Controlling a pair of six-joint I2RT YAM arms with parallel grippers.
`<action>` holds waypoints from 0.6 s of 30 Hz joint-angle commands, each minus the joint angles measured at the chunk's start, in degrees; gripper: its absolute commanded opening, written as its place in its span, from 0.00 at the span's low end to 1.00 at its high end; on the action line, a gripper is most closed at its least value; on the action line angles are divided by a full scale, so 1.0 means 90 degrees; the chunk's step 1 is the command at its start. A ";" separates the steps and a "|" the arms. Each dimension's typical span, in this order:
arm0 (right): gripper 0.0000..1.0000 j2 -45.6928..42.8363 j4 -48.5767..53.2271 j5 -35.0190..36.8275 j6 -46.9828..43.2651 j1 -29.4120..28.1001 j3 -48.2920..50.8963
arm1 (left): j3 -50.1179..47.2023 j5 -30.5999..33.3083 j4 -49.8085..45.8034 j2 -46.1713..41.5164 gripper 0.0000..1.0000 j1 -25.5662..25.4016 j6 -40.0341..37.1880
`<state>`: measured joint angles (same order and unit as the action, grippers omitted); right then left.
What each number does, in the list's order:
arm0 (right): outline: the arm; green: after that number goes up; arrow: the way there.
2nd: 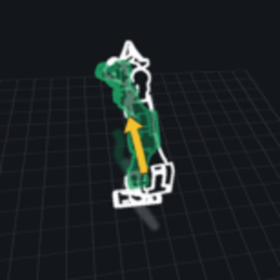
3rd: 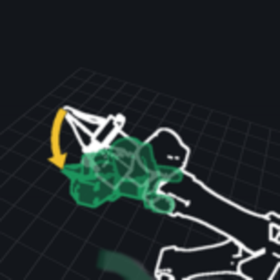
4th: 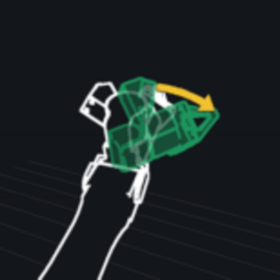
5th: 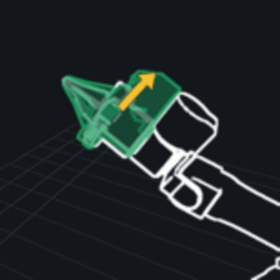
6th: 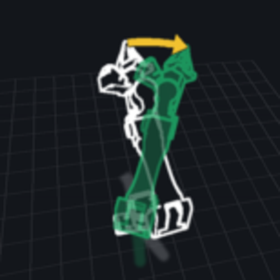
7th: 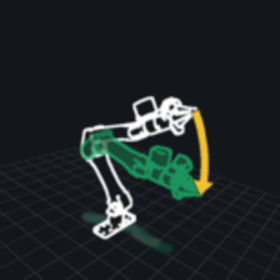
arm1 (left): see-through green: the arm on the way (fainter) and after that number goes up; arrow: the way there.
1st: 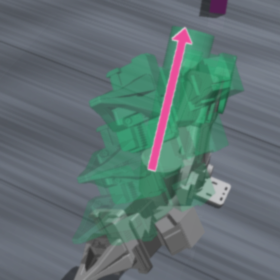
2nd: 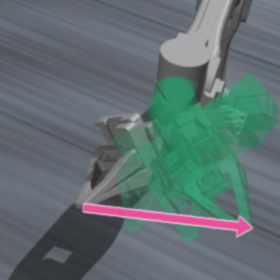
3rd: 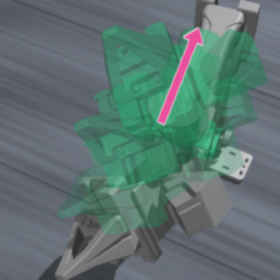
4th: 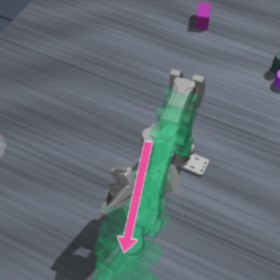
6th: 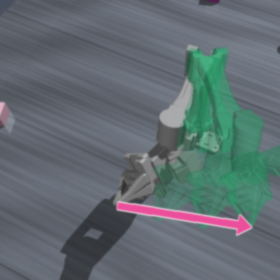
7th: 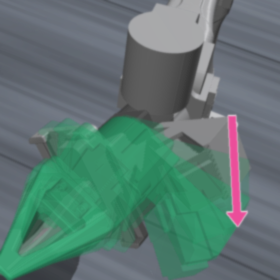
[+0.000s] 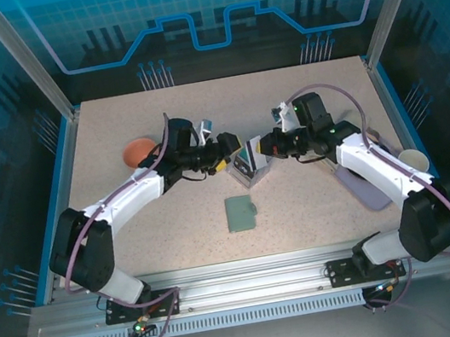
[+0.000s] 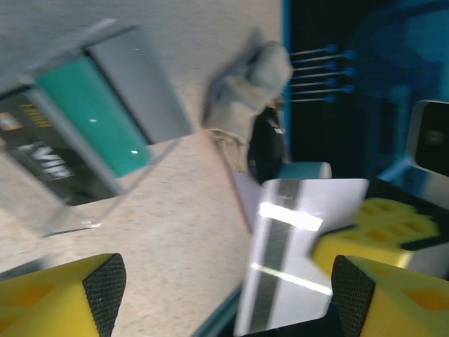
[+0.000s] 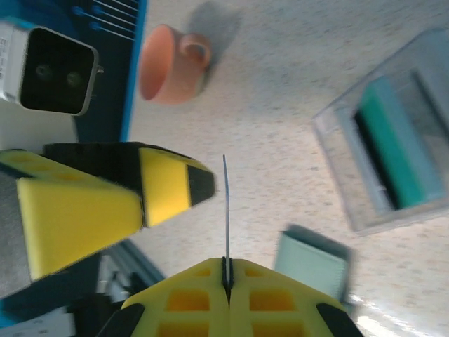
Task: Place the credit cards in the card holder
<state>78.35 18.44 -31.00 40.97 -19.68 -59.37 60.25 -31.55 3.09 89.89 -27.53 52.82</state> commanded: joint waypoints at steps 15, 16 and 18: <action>0.12 -0.0047 -0.1513 -0.1257 0.1249 0.0336 0.0433 | -0.0347 -0.1216 0.1684 -0.0455 0.15 0.0031 0.0699; 0.15 -0.0061 -0.1502 -0.1310 0.1239 0.0370 0.0454 | -0.0350 -0.1216 0.1668 -0.0474 0.11 0.0041 0.0705; 0.18 -0.0075 -0.1502 -0.1442 0.1193 0.0431 0.0491 | -0.0347 -0.1232 0.1618 -0.0512 0.07 0.0069 0.0694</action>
<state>78.32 5.43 -41.85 51.66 -17.08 -55.92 57.25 -40.80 16.58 87.79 -27.31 59.64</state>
